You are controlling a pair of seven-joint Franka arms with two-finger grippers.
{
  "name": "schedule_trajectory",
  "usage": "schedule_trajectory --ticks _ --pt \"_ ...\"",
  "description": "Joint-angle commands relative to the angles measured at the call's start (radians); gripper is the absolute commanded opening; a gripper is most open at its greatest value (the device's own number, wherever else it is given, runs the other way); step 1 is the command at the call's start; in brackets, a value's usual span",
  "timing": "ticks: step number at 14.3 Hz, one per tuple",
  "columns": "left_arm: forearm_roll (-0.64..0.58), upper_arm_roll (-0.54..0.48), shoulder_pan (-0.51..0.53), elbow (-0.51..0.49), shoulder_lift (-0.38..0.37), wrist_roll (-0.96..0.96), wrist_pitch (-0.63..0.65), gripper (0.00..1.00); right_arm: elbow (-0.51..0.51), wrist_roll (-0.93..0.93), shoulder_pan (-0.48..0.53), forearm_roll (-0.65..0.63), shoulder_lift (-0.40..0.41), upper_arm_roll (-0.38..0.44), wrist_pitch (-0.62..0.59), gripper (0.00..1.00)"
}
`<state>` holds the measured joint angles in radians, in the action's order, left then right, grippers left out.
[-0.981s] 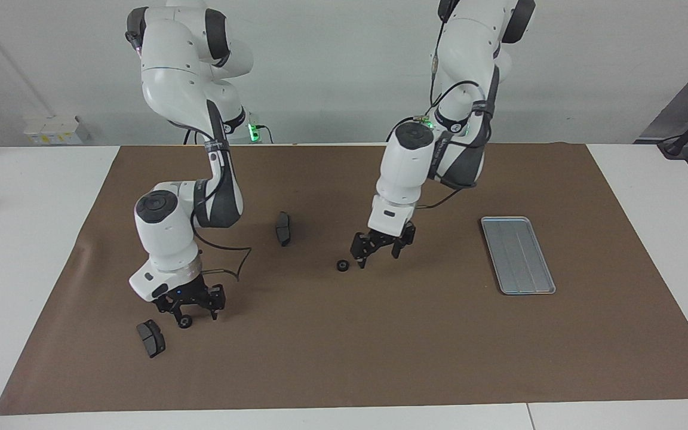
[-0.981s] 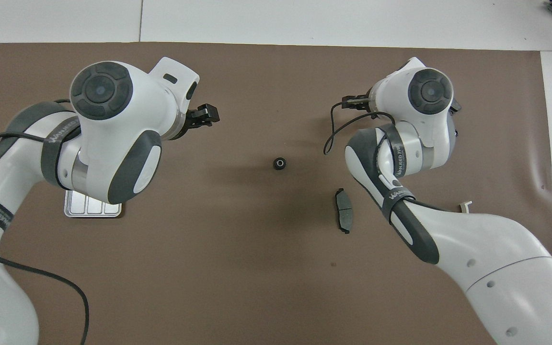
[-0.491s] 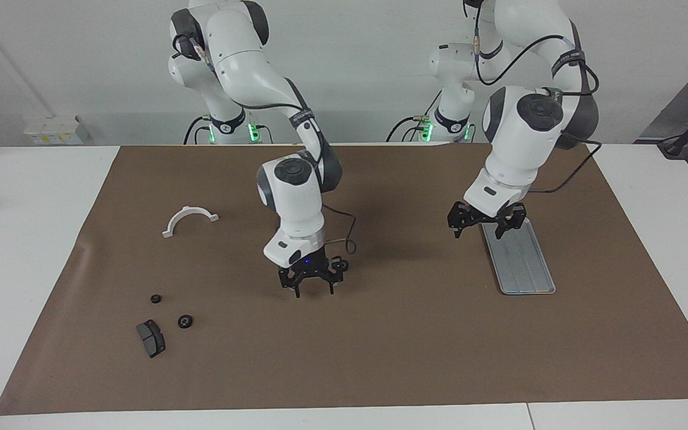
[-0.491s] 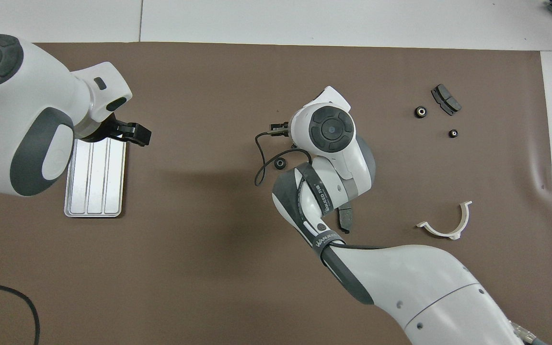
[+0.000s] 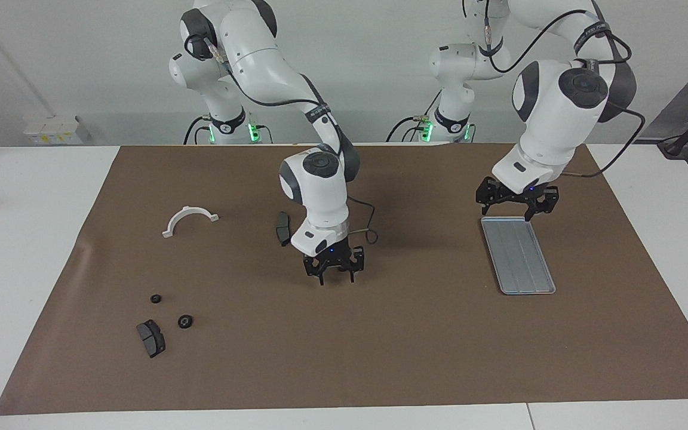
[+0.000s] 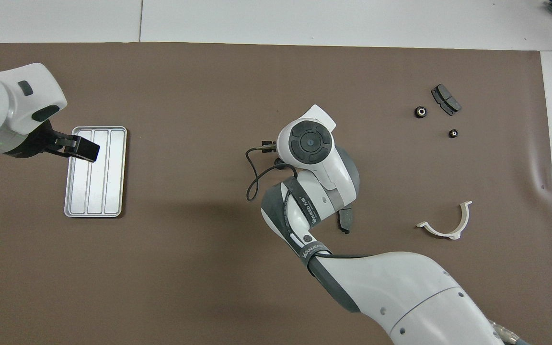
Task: Place bearing gear from tray to pile
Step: 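Place the third gear near the bracket with the right gripper while the left gripper rests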
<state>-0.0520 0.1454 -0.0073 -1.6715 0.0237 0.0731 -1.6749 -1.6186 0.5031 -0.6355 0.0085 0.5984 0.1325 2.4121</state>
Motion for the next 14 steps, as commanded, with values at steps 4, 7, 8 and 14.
schedule_trajectory --ticks 4,7,8,14 --pt "0.057 0.005 0.024 -0.010 -0.059 -0.133 0.063 1.00 -0.010 0.022 -0.039 0.005 -0.022 0.006 -0.062 0.62" --pt "0.061 -0.003 0.026 -0.019 -0.088 -0.130 0.098 1.00 -0.020 0.023 -0.047 0.005 -0.029 0.006 -0.065 0.58" --pt "0.061 -0.003 0.024 -0.007 -0.082 -0.133 0.098 1.00 -0.027 0.025 -0.047 0.005 -0.029 0.006 -0.065 0.54" --pt "0.086 -0.009 0.026 0.013 -0.077 -0.127 0.110 1.00 -0.040 0.041 -0.049 0.005 -0.037 0.006 -0.082 0.40"
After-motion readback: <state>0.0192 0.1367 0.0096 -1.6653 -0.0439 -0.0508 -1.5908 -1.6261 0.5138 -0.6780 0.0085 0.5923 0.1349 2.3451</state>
